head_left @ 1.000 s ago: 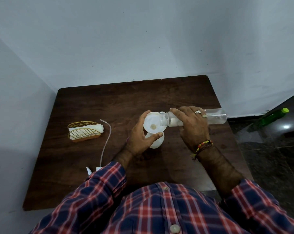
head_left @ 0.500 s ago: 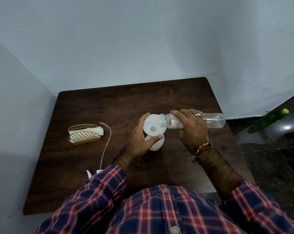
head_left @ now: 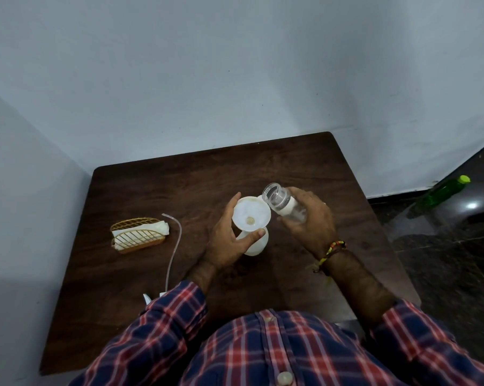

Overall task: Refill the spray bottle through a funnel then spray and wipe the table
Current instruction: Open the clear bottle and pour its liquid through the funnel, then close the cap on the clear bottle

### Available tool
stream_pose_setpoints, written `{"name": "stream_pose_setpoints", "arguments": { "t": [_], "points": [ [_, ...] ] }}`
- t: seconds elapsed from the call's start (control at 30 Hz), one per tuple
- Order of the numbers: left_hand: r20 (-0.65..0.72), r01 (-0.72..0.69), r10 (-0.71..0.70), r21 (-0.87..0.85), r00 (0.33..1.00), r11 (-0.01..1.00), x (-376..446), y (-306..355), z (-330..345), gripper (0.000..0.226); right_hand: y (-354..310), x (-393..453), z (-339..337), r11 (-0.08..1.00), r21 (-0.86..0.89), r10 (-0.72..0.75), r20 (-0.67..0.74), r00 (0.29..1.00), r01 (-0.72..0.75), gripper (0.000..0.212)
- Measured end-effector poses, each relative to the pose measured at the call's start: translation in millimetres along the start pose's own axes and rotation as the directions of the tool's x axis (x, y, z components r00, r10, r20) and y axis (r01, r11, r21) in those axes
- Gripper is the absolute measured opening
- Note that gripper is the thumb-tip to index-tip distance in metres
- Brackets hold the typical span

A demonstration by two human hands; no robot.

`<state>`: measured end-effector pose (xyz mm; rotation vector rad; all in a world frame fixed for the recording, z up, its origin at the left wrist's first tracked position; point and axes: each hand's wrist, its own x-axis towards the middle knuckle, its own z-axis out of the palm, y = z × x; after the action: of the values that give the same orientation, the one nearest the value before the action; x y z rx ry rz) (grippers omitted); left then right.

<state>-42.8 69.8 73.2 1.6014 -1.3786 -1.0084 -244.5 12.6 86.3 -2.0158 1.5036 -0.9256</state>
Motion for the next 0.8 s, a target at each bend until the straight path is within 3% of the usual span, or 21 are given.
{"name": "stream_pose_setpoints", "arguments": {
  "t": [0.13,0.33,0.4,0.47,0.53,0.6,0.7,0.8],
  "points": [
    [-0.005,0.018,-0.018,-0.011,1.000,1.000,0.4,1.4,-1.2,0.110,-1.5,-5.0,-1.9,0.981,0.184,0.072,-0.012,0.997,-0.068,0.066],
    [0.001,0.074,-0.075,-0.075,0.997,0.994,-2.5,-1.8,-8.0,0.121,-11.7,-9.9,-6.1,0.941,0.326,0.118,-0.050,0.992,-0.095,0.064],
    [-0.009,0.097,-0.099,-0.132,0.995,0.987,-9.3,-2.5,-12.1,0.111,-15.1,-10.0,-8.2,0.927,0.363,0.129,-0.061,0.990,-0.098,0.062],
    [-0.055,0.133,-0.142,-0.143,0.988,0.981,-16.1,-4.3,-17.5,0.082,-17.5,-10.3,-9.5,0.919,0.384,0.129,-0.072,0.989,-0.092,0.061],
    [-0.153,0.155,-0.155,-0.012,0.976,0.988,-20.6,-16.9,-24.1,0.051,-20.8,-12.8,-9.6,0.919,0.386,0.128,-0.088,0.988,-0.085,0.061],
    [-0.298,0.163,-0.124,0.109,0.947,0.981,-23.1,-39.4,-30.0,0.035,-24.9,-16.4,-8.7,0.921,0.382,0.128,-0.117,0.985,-0.075,0.062],
    [-0.457,0.274,-0.162,0.190,0.875,0.943,-27.6,-69.5,-34.8,0.029,-28.8,-21.9,-6.9,0.926,0.373,0.128,-0.166,0.978,-0.058,0.061],
    [-0.454,0.431,-0.296,0.230,0.841,0.872,-32.1,-86.3,-41.6,0.039,-28.9,-26.2,-3.2,0.929,0.366,0.136,-0.187,0.973,-0.060,0.060]
  ]
}}
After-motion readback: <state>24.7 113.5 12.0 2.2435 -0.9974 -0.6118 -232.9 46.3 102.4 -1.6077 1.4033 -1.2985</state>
